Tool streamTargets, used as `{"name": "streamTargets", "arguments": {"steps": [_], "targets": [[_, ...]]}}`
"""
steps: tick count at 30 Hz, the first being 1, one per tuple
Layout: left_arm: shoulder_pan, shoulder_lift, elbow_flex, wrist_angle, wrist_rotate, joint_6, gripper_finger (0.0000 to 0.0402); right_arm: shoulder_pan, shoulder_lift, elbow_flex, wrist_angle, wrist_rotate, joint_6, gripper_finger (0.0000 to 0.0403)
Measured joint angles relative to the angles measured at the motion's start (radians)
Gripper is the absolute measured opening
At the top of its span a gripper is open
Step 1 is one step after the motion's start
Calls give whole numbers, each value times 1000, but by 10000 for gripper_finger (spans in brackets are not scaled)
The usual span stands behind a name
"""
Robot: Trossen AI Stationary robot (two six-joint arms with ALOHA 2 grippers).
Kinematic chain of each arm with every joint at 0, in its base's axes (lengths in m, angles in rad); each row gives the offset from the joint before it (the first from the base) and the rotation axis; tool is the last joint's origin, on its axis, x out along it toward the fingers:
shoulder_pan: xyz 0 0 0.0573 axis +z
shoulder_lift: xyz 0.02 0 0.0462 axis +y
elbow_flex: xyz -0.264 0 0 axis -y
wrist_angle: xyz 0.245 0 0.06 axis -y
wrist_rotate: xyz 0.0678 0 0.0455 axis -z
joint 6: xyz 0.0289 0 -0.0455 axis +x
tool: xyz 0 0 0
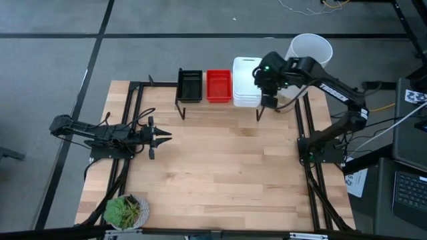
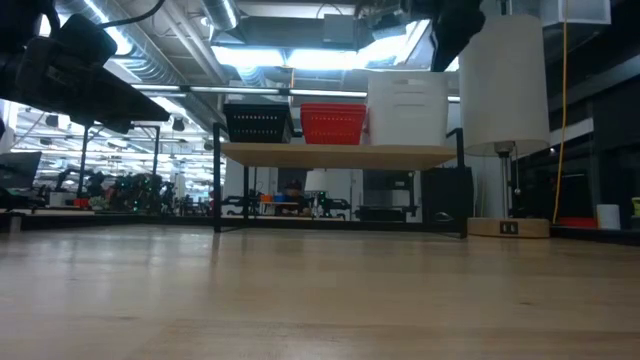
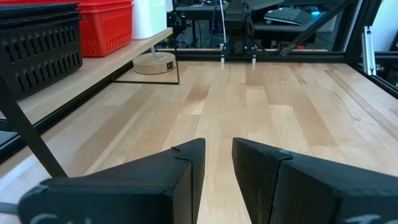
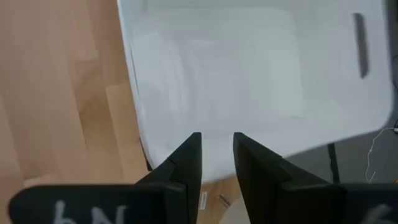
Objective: Stack baskets on shelf by color
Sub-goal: Adjust the stacked bins on the shelf
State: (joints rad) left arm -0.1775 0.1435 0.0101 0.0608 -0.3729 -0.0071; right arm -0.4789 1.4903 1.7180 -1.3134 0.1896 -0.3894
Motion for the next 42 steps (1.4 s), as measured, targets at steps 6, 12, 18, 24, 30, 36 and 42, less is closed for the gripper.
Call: {"name": "streamTargets", "arguments": {"steps": [6,12,18,24,30,36,42], "targets": [[0,0,0,0,0,0,75,0,28,0,-73,75,-3,94],[0,0,0,0,0,0,75,0,19,10,-80,88,17,94],[0,0,0,0,0,0,75,0,19,39,-61,24,44,94],[0,0,0,0,0,0,75,26,19,74,-38,3,125,94],[0,0,0,0,0,0,75,100,19,89,-29,-219,119,94],[0,0,0,0,0,0,75,196,20,-74,71,-127,106,94],[0,0,0,0,0,0,75,212,21,-214,233,-2,41,94]]}}
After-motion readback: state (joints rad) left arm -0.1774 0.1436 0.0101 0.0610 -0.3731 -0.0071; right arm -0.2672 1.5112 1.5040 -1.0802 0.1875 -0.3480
